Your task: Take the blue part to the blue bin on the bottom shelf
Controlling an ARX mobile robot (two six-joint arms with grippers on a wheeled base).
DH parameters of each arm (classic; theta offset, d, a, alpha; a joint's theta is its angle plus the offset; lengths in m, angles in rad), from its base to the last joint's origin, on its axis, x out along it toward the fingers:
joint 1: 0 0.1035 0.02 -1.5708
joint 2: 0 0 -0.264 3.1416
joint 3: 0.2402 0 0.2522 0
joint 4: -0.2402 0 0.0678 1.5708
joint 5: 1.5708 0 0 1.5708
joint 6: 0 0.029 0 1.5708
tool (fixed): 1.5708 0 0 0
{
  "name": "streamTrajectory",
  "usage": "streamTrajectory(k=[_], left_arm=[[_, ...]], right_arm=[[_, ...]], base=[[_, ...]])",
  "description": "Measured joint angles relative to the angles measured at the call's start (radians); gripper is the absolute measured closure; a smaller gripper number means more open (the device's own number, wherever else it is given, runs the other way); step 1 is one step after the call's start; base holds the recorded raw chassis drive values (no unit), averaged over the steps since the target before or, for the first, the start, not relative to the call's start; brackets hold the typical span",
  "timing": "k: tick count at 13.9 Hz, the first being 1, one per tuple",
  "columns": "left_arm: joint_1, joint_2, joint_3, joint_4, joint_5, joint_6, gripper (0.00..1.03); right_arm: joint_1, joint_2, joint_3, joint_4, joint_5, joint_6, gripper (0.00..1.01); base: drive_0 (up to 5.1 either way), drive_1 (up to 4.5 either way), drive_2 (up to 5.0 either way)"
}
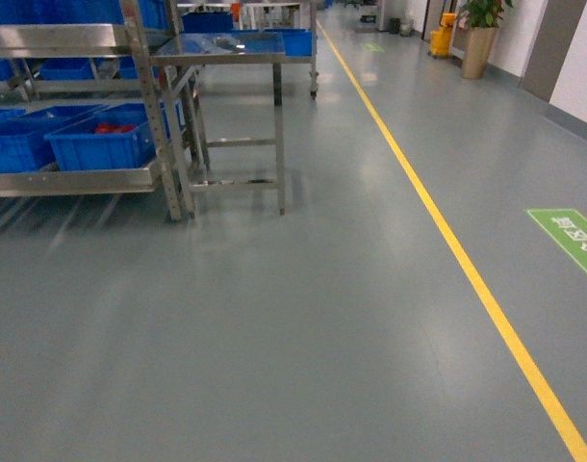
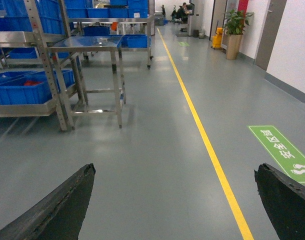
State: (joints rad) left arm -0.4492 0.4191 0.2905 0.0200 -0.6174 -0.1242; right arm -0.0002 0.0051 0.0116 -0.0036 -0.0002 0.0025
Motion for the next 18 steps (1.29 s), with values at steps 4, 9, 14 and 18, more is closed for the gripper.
streamTrajectory(k=[4, 9, 14, 18], left_arm=[[0.000, 0.000, 0.000, 0.003, 0.000, 0.000, 0.60], [0.000, 0.000, 0.000, 0.003, 0.000, 0.000, 0.60], [0.000, 0.000, 0.000, 0.004, 0.000, 0.000, 0.60], [0.001, 0.000, -0.001, 0.004, -0.001, 0.000, 0.60]], right_arm=[[0.000, 0.000, 0.000, 0.001, 0.000, 0.000, 0.03], [0.000, 0.000, 0.000, 0.000, 0.000, 0.000, 0.03], [0.000, 0.000, 0.000, -0.002, 0.000, 0.000, 0.03], [0.000, 0.000, 0.000, 0.000, 0.000, 0.000, 0.03]], base=[[0.0, 4.29, -4.4], [0.1, 4.41, -4.3], [0.1, 4.40, -4.3], [0.0, 4.30, -4.4]])
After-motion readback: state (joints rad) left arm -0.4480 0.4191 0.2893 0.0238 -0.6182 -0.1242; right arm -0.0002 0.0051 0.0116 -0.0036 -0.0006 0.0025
